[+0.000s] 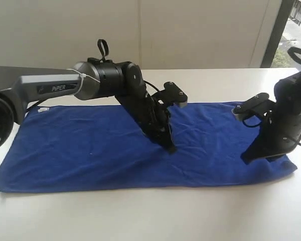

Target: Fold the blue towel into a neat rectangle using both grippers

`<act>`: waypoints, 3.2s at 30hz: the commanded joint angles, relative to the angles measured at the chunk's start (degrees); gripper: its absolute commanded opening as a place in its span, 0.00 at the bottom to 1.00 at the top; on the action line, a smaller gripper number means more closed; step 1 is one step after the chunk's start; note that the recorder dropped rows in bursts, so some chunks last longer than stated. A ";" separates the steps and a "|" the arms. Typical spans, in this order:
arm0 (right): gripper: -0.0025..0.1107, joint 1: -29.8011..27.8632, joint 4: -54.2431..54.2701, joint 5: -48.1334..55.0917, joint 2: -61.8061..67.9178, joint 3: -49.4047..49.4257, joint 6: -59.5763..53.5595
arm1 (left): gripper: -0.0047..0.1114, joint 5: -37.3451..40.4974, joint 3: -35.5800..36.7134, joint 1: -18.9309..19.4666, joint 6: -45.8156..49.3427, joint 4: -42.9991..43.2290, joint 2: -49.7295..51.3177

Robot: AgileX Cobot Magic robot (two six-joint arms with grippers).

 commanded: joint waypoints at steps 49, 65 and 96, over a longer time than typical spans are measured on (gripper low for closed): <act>0.02 -0.53 -8.04 4.93 -2.89 5.75 8.75 | 0.04 1.30 -0.29 -0.20 0.22 -1.15 2.58; 0.02 -0.53 -9.53 9.97 -2.12 8.18 10.33 | 0.04 1.18 -0.29 -0.20 0.22 -1.15 2.58; 0.02 -0.53 5.12 -0.26 -25.73 6.91 10.88 | 0.04 12.41 25.59 23.02 -27.13 26.98 -58.73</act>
